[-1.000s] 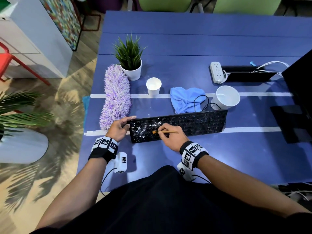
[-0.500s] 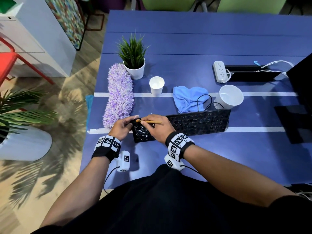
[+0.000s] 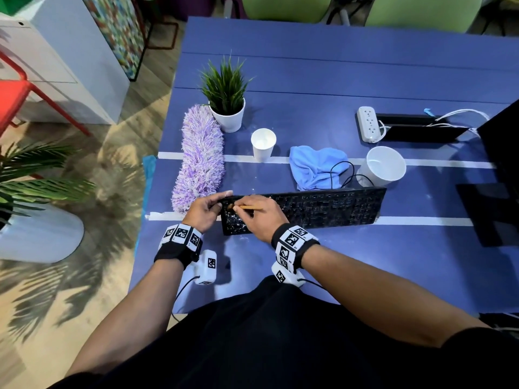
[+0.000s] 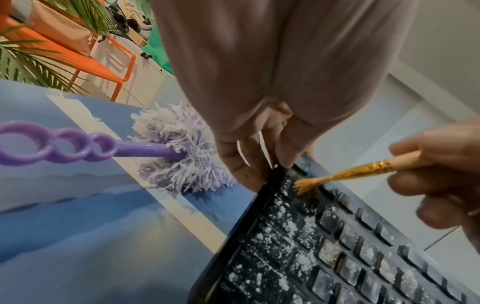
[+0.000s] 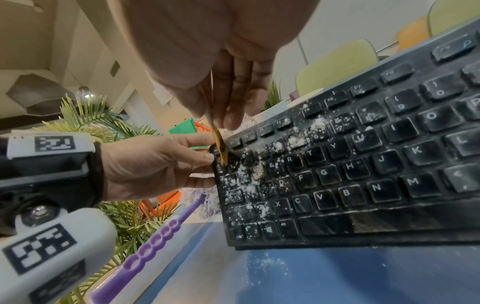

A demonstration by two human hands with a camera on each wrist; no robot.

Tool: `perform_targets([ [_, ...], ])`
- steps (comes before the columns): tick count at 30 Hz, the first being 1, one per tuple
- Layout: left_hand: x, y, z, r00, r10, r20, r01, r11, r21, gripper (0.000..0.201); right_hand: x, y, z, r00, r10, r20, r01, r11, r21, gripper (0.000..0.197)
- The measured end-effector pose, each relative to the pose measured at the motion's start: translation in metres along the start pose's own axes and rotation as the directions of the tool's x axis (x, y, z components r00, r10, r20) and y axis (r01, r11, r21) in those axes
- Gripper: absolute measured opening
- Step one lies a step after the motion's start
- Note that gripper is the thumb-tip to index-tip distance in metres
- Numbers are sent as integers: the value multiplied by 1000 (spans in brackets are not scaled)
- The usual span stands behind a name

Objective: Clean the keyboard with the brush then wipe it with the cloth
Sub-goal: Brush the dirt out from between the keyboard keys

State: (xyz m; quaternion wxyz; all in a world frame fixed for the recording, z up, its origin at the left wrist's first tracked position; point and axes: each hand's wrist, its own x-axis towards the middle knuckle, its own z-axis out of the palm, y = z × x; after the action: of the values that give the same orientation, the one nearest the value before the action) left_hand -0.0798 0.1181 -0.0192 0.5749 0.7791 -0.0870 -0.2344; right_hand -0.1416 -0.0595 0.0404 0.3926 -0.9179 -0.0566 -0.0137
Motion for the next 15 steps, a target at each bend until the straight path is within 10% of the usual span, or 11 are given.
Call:
perform_targets([
  [15, 0, -3, 1, 999, -16, -27, 17, 1000, 17, 44, 0, 2, -1, 993, 46, 107, -36, 995, -89, 15],
])
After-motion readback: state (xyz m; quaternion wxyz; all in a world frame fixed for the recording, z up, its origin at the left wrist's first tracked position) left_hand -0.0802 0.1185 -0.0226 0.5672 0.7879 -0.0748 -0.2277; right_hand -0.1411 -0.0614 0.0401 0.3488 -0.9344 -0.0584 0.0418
